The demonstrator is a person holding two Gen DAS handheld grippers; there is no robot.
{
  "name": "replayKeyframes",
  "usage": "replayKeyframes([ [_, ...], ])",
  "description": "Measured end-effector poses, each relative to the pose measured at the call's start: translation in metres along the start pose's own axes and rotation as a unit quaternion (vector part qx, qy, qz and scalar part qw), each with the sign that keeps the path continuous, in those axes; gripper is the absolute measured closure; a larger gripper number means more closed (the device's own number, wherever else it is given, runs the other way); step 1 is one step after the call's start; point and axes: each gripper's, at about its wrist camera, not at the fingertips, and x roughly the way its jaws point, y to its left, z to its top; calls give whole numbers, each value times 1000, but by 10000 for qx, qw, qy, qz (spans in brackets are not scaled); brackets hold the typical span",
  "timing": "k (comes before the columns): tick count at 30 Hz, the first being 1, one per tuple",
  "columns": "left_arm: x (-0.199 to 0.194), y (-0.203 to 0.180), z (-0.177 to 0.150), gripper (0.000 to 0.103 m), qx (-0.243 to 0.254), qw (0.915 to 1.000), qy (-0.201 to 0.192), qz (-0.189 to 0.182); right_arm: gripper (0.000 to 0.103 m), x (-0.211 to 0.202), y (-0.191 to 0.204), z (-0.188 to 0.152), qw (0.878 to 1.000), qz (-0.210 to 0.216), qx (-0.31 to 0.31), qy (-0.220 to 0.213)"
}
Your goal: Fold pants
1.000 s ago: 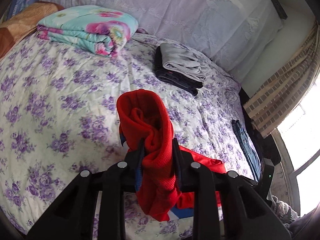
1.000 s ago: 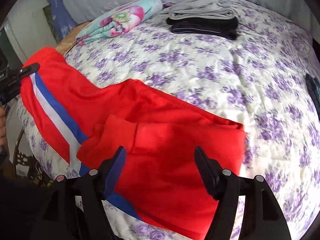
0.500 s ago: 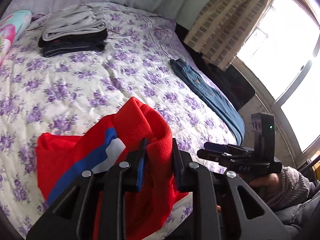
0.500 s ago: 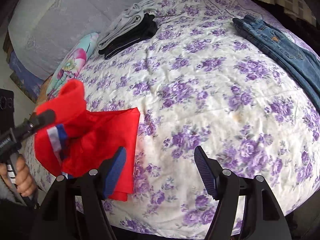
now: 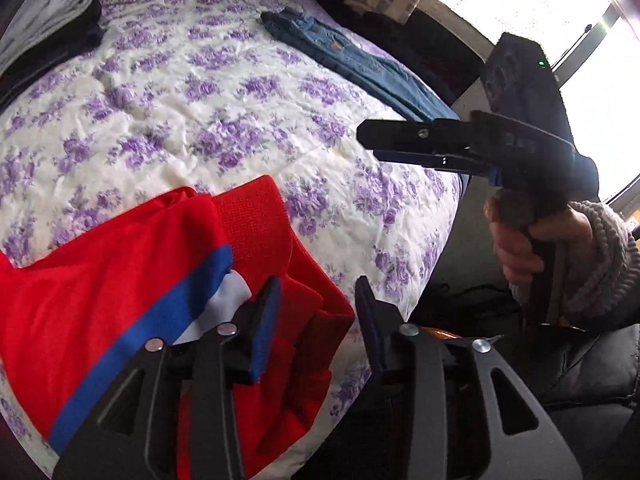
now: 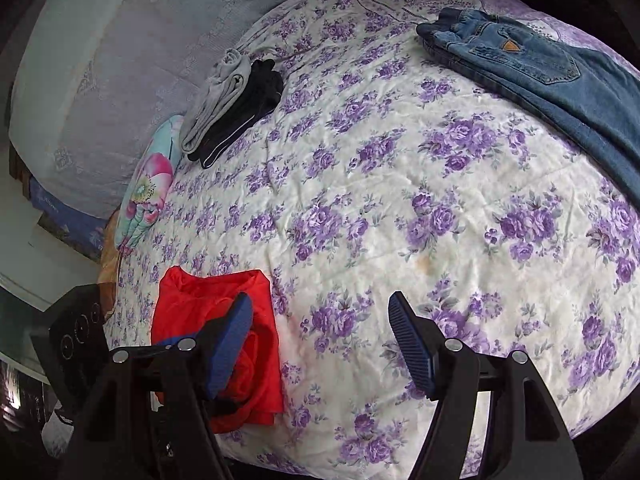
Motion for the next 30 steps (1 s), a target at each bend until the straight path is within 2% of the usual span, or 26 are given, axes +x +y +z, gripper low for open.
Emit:
replayKeyframes([
  [1, -16, 0, -2, 38, 26, 9997, -220, 87, 32, 1, 6, 2, 10000, -8, -93, -20],
  [3, -49, 8, -8, 20, -123, 9976, -620, 296, 32, 2, 25, 5, 9991, 13, -430, -64],
  [4, -65, 17, -12, 15, -340, 9961, -762, 271, 32, 2, 37, 5, 9978, 52, -663, -75],
  [7, -94, 50, -30, 15, -983, 9904, -900, 360, 32, 8, 82, -2, 9875, 27, -1572, -53],
  [9, -94, 76, -45, 15, -1393, 9850, -723, 720, 32, 16, 112, -11, 9756, -22, -2195, 20],
  [11, -84, 102, -62, 15, -1822, 9779, -481, 902, 33, 28, 133, -24, 9623, -170, -2711, 140],
  [12, -78, 111, -69, 15, -1960, 9754, -361, 944, 33, 35, 138, -31, 9560, -328, -2900, 306],
  [14, -61, 125, -84, 15, -2027, 9721, -23, 1182, 32, 59, 132, -47, 9390, -920, -3231, 729],
  [15, -52, 132, -95, 9, -2060, 9699, 180, 1286, 27, 70, 120, -54, 9344, -1093, -3260, 928],
  [16, -44, 141, -105, 5, -2206, 9687, 222, 1119, 21, 79, 105, -60, 9368, -1167, -3097, 1132],
  [17, -42, 147, -111, 4, -2331, 9680, 106, 923, 19, 81, 90, -59, 9490, -1020, -2731, 1198],
  [18, -45, 147, -112, 4, -2288, 9694, 31, 892, 18, 80, 79, -56, 9607, -863, -2327, 1246],
  [19, -47, 146, -110, 4, -2204, 9707, 63, 959, 18, 77, 76, -52, 9658, -822, -2077, 1316],
  [22, -58, 144, -109, 5, -2051, 9728, 68, 1072, 21, 52, 95, -47, 9645, -859, -2359, 817],
  [23, -63, 143, -109, 6, -2048, 9731, 48, 1056, 21, 43, 104, -43, 9666, -669, -2388, 649],
  [25, -72, 144, -113, 6, -2066, 9736, -17, 970, 21, 31, 123, -29, 9725, 4, -2291, 433],
  [27, -76, 145, -116, 6, -2077, 9740, -66, 906, 22, 36, 145, -13, 9709, 696, -2244, 468],
  [29, -74, 148, -118, 6, -2099, 9740, 2, 856, 32, 62, 169, -1, 9643, 1251, -2209, 755],
  [30, -74, 150, -120, 6, -2117, 9737, 48, 845, 43, 81, 180, 3, 9600, 1380, -2248, 939],
])
